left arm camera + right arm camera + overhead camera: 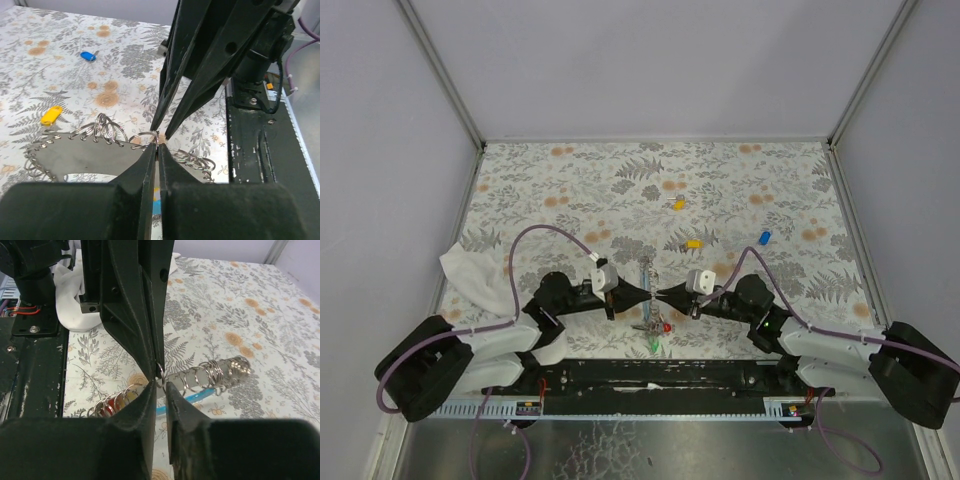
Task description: Put the keys on the keyring
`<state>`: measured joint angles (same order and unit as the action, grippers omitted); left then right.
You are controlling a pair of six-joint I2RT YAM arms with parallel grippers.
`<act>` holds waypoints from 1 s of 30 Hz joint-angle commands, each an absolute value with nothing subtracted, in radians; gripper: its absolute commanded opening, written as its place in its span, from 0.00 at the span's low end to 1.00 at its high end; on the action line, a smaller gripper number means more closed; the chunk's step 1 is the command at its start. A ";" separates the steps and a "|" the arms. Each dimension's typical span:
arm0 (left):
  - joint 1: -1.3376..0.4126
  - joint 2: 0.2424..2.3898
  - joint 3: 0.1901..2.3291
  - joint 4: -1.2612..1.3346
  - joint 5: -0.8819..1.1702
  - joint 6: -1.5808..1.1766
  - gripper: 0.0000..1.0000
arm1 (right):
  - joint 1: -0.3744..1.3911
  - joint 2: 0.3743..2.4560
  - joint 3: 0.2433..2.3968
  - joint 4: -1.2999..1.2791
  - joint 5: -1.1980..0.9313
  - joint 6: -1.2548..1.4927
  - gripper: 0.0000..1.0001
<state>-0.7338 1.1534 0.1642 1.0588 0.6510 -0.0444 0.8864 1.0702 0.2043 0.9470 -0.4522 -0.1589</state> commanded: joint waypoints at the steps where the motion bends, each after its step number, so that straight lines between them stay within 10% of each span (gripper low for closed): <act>1: -0.727 1.067 0.203 0.907 0.600 0.047 0.00 | 0.883 0.951 0.260 0.792 -0.383 -0.147 0.25; 16: -0.729 0.954 0.223 0.744 0.595 0.115 0.00 | 0.877 0.908 0.573 0.089 0.218 0.073 0.79; 30: -0.730 0.972 0.241 0.712 0.283 -0.003 0.00 | 0.653 1.229 0.728 0.088 0.162 0.107 0.99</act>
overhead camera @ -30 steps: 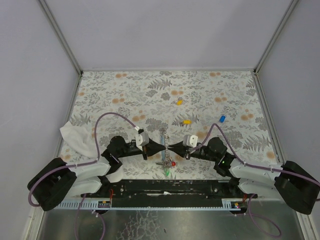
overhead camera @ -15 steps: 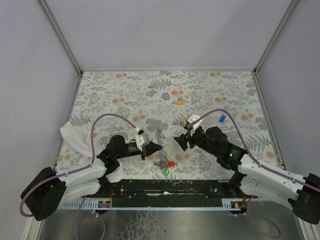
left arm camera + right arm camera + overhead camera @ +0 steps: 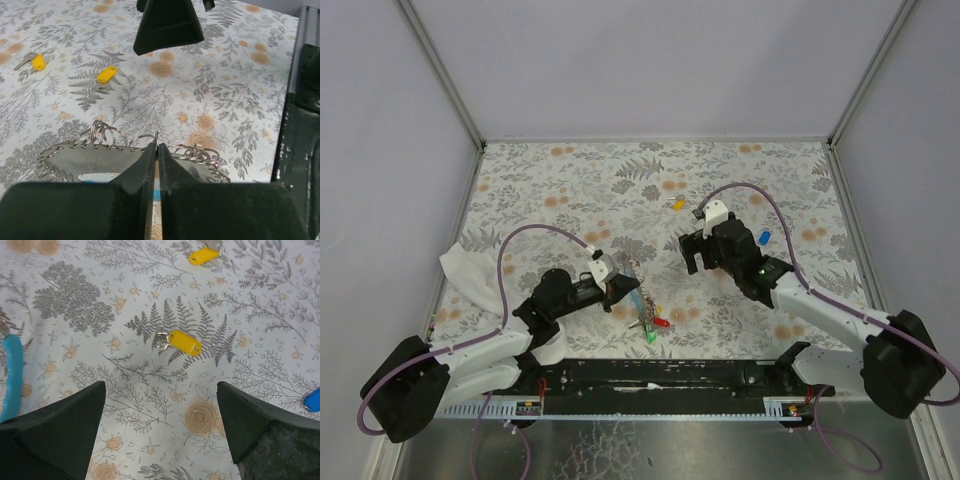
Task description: Put the keys on the keyring
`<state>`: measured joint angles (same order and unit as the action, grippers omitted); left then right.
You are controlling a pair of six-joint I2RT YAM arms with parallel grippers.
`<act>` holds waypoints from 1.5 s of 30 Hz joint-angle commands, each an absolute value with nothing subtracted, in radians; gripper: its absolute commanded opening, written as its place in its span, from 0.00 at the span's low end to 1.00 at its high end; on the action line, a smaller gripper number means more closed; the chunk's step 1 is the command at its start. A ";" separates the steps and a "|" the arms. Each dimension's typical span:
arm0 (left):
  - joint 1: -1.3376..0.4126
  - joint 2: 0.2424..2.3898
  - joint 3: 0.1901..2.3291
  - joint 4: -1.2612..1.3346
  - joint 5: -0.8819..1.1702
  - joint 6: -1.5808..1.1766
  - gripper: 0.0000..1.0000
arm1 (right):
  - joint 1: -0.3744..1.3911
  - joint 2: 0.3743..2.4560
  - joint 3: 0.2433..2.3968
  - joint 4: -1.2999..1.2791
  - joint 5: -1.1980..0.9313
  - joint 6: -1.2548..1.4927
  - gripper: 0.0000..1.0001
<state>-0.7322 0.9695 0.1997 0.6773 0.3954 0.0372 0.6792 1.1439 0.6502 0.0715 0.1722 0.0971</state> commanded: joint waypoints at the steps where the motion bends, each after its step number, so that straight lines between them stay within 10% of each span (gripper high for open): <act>1: -0.729 0.973 0.244 0.705 0.266 -0.004 0.00 | 0.643 1.259 0.743 0.086 0.156 0.106 0.99; 45: -0.729 0.939 0.263 0.627 0.189 -0.026 0.00 | 0.055 1.804 1.033 -0.186 0.154 0.382 0.45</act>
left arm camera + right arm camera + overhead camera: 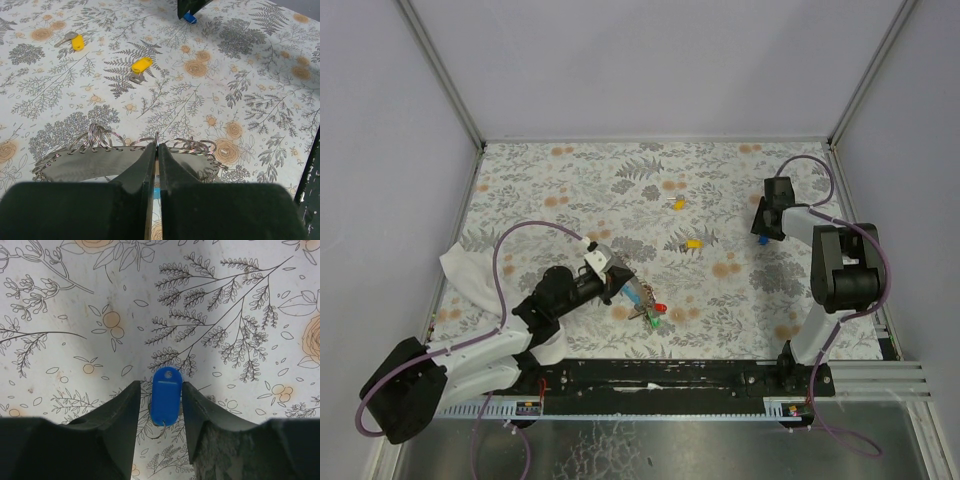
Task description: Put the keys on the keyring
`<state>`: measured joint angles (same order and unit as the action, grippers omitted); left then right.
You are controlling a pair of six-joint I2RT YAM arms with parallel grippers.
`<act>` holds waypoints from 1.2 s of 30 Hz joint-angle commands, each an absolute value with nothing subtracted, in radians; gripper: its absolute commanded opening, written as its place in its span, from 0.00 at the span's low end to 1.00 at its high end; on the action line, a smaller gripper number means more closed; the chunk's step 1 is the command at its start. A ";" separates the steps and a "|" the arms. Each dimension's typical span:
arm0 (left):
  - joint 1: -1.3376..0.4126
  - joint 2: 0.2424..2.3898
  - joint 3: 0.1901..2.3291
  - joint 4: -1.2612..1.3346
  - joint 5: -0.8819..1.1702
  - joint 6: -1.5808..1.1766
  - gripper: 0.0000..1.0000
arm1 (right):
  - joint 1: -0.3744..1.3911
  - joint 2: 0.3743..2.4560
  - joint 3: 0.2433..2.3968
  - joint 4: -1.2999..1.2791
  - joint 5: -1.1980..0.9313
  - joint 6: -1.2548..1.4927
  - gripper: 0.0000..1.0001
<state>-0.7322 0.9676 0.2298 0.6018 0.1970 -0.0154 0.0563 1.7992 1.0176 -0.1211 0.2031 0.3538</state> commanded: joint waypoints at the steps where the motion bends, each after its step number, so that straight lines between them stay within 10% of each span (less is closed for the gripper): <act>1: -0.729 0.938 0.264 0.628 0.192 -0.026 0.00 | 0.055 1.793 1.022 -0.191 0.141 0.391 0.40; 23: -0.764 0.845 0.247 0.596 0.189 -0.026 0.00 | 0.467 1.322 0.584 -0.177 0.076 0.828 0.28; 36: -0.770 0.846 0.251 0.575 0.158 -0.016 0.00 | 0.615 1.253 0.786 -0.542 0.174 0.574 0.54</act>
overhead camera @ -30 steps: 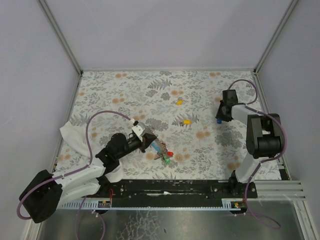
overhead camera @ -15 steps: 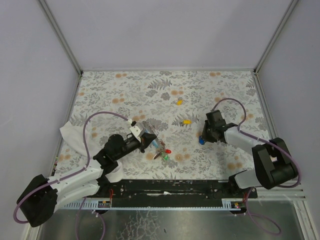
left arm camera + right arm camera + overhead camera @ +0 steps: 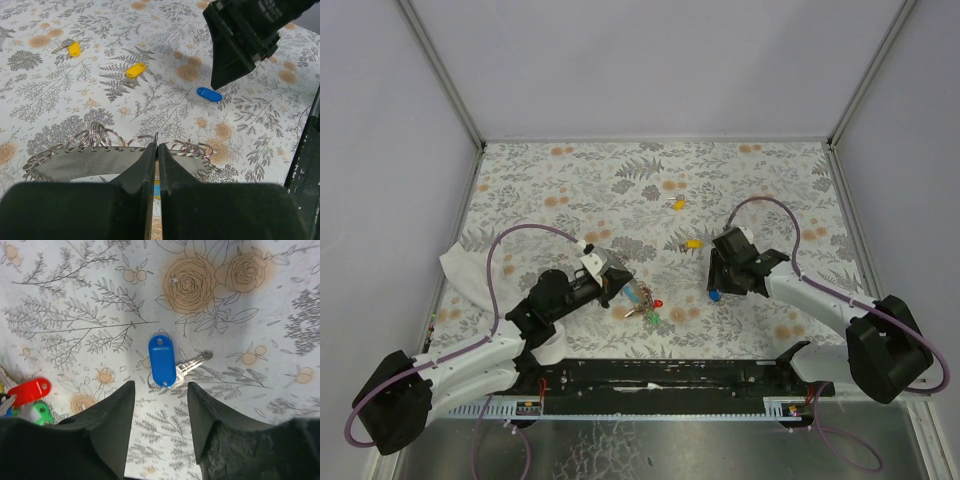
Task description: Put the keys on the keyring
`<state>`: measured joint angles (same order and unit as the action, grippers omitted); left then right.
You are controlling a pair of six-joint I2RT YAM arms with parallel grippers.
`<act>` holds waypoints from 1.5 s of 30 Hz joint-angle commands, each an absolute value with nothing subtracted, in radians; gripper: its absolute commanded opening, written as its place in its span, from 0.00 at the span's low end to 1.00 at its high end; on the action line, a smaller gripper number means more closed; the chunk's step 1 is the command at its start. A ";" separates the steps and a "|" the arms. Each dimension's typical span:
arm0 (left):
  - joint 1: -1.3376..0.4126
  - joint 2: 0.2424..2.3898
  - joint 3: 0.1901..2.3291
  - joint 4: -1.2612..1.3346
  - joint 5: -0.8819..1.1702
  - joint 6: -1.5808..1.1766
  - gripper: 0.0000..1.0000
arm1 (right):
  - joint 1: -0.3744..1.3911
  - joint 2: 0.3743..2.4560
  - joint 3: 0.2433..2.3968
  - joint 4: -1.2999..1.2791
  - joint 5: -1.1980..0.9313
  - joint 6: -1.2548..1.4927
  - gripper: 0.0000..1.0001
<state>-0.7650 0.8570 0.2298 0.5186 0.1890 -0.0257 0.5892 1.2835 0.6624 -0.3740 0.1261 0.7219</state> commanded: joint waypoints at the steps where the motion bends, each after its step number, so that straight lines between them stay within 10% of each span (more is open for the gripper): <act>1: -0.770 0.845 0.252 0.571 0.155 -0.016 0.00 | 0.624 1.261 0.810 -0.578 0.171 0.556 0.54; 45: -0.769 0.876 0.257 0.560 0.097 -0.007 0.00 | 0.860 1.779 1.088 -0.749 0.325 0.264 0.25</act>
